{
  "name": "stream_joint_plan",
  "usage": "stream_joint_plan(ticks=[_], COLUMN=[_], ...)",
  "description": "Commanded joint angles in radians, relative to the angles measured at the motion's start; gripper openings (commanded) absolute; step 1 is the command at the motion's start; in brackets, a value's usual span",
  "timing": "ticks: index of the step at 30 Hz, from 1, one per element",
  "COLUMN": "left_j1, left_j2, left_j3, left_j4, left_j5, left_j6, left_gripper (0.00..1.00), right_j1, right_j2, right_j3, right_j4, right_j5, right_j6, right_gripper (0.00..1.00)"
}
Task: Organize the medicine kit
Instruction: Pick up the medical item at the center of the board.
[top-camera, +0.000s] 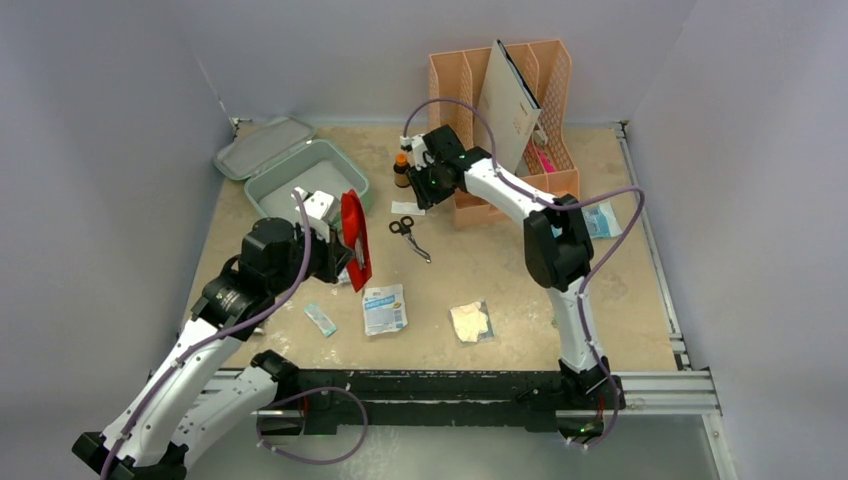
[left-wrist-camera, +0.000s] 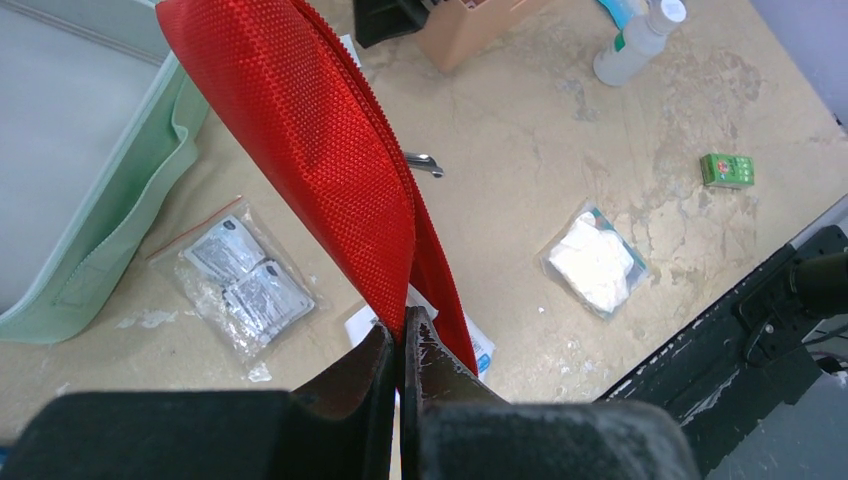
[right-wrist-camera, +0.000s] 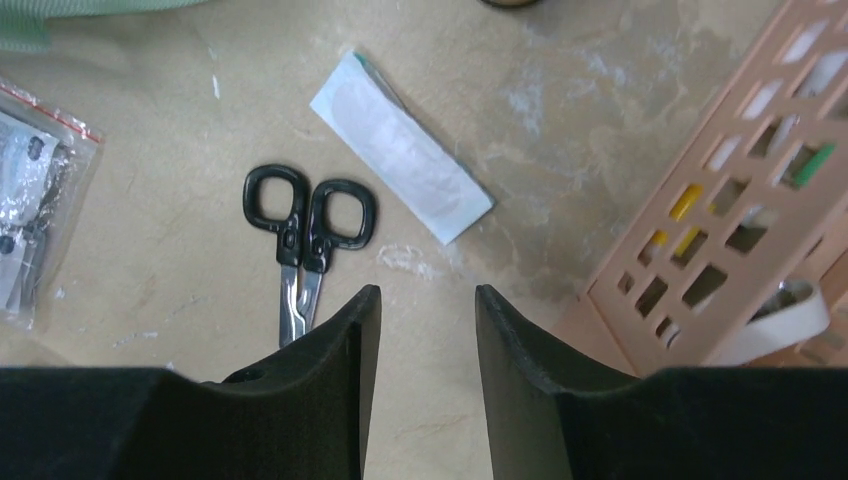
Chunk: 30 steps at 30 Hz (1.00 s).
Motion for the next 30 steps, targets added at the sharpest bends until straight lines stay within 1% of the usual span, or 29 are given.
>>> stream_joint_plan(ticks=[1, 4, 7, 9, 12, 18, 24, 30], left_j1=[-0.001, -0.002, -0.002, -0.002, -0.003, -0.002, -0.002, -0.002], left_j2=[-0.019, -0.015, -0.02, -0.025, -0.026, -0.022, -0.022, -0.002], left_j3=[-0.011, -0.009, -0.008, -0.009, -0.01, -0.008, -0.01, -0.004], left_j4=[0.057, 0.056, 0.05, 0.049, 0.049, 0.049, 0.051, 0.051], left_j5=[0.06, 0.07, 0.064, 0.062, 0.064, 0.071, 0.082, 0.088], left_j6=[0.031, 0.033, 0.036, 0.035, 0.035, 0.038, 0.036, 0.043], left_gripper=[0.0, 0.0, 0.0, 0.0, 0.0, 0.0, 0.0, 0.0], right_j1=[0.006, 0.006, 0.006, 0.004, 0.002, -0.002, -0.002, -0.002], right_j2=[0.051, 0.107, 0.122, 0.131, 0.168, 0.233, 0.278, 0.244], right_j3=[0.135, 0.194, 0.2, 0.204, 0.259, 0.34, 0.339, 0.299], right_j4=[-0.095, -0.13, -0.117, -0.102, -0.126, -0.153, -0.159, -0.15], right_j5=[-0.011, 0.0, 0.006, 0.004, 0.004, -0.013, -0.023, -0.05], right_j6=[-0.056, -0.05, -0.042, -0.042, -0.054, -0.056, -0.044, -0.039], right_gripper=[0.43, 0.43, 0.43, 0.45, 0.48, 0.49, 0.47, 0.44])
